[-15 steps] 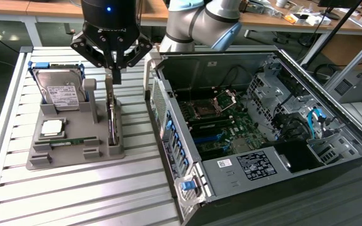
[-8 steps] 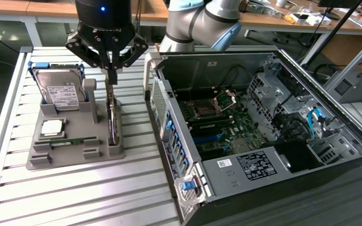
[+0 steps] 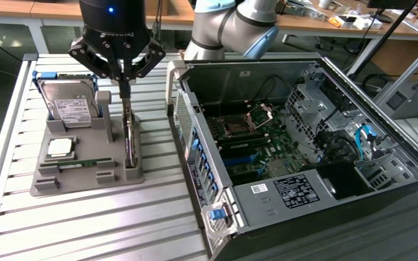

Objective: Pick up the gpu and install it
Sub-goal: 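Reach for the gpu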

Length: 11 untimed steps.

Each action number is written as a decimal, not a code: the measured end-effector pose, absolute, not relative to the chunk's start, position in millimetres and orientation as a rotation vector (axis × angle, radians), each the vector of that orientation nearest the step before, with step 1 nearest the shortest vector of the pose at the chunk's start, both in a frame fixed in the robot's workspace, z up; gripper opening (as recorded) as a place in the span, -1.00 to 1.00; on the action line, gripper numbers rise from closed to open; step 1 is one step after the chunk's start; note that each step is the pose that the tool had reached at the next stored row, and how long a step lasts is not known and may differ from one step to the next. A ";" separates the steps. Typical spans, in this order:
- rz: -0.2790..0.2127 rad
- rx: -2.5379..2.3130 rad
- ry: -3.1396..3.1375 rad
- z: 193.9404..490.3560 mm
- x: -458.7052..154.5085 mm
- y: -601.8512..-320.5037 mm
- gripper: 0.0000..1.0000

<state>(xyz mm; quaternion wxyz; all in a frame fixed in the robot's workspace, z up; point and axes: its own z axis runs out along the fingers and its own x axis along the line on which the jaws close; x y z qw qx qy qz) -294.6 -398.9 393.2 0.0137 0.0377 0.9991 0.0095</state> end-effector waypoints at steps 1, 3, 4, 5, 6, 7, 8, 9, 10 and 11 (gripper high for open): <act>0.030 0.117 3.112 393.2 -295.4 -399.0 -0.79; 0.030 0.117 3.112 393.2 -297.0 -399.0 -0.79; 0.030 0.117 3.112 393.2 -297.8 -399.0 -0.79; 0.030 0.117 3.112 393.2 -298.6 -399.0 -0.79; 0.030 0.117 3.112 393.2 -299.4 -399.0 -0.79; 0.030 0.117 3.112 393.2 -299.9 -399.0 -0.79; 0.030 0.117 3.112 393.2 -300.3 -399.0 -0.79; 0.030 0.117 3.112 393.2 -300.3 -399.0 -0.79; 0.030 0.117 3.112 393.2 -300.5 -399.0 -0.79; 0.030 0.117 3.112 393.2 -300.5 -398.9 -0.79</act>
